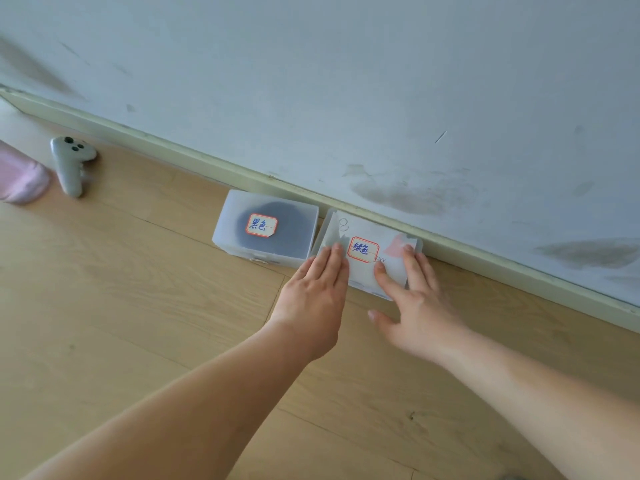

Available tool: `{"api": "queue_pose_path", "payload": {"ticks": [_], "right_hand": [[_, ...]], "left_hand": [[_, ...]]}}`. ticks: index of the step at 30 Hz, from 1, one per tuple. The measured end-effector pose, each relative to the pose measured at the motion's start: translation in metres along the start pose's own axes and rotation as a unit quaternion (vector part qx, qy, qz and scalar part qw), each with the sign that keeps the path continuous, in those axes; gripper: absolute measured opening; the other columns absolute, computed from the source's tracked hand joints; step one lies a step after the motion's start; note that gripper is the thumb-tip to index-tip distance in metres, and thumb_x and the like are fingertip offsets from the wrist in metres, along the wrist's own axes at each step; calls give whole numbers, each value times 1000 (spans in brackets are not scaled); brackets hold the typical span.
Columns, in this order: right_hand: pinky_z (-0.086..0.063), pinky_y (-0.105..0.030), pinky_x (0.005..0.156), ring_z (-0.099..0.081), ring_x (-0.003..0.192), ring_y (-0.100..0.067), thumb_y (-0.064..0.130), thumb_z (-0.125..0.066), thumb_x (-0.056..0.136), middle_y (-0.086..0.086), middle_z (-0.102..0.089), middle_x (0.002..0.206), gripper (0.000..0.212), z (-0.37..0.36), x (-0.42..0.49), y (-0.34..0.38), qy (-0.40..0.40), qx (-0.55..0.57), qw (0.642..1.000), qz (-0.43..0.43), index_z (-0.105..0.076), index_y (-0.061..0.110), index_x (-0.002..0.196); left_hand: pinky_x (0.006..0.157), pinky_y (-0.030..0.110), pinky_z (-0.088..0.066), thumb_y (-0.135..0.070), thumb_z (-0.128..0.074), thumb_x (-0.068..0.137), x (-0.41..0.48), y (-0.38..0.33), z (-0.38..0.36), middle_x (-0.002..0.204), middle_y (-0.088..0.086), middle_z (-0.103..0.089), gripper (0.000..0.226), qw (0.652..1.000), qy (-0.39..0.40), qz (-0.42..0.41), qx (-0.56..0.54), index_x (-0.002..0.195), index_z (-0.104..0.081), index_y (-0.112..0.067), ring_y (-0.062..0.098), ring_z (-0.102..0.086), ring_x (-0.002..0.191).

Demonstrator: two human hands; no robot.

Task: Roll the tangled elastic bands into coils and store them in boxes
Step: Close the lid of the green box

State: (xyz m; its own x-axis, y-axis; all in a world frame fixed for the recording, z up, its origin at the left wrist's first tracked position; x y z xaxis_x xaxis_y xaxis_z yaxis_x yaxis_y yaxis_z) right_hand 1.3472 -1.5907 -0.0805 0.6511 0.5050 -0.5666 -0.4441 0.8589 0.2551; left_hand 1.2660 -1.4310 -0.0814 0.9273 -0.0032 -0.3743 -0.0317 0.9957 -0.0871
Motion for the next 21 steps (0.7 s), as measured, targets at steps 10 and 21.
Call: {"api": "queue_pose_path", "payload": {"ticks": [10, 21], "right_hand": [[-28, -50, 124, -23, 154, -35, 43, -58, 93, -14, -31, 165, 55, 22, 19, 41, -128, 4, 985, 114, -53, 33, 148], [-21, -41, 126, -13, 155, -26, 45, -54, 97, -6, -15, 170, 55, 19, 26, 78, -67, -49, 992, 97, -44, 42, 151]], "left_hand": [[126, 50, -19, -40, -38, 106, 0, 57, 13, 170, 16, -10, 56, 974, -84, 188, -98, 159, -23, -28, 41, -10, 156], [128, 52, -2, -38, -30, 109, 3, 92, 11, 172, 12, 0, 49, 986, -55, 110, -114, 157, -23, -40, 39, 7, 158]]}}
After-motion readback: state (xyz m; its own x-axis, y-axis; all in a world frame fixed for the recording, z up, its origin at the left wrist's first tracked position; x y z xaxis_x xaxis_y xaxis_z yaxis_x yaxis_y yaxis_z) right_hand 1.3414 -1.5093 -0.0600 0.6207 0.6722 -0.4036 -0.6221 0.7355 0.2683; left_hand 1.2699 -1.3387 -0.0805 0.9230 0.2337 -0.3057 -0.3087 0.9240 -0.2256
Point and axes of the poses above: each hand's wrist, its own x-axis towards the middle knuckle, its own z-axis out of the back of the hand, y = z × x, the point moved 3 cm from there along x, towards the middle knuckle
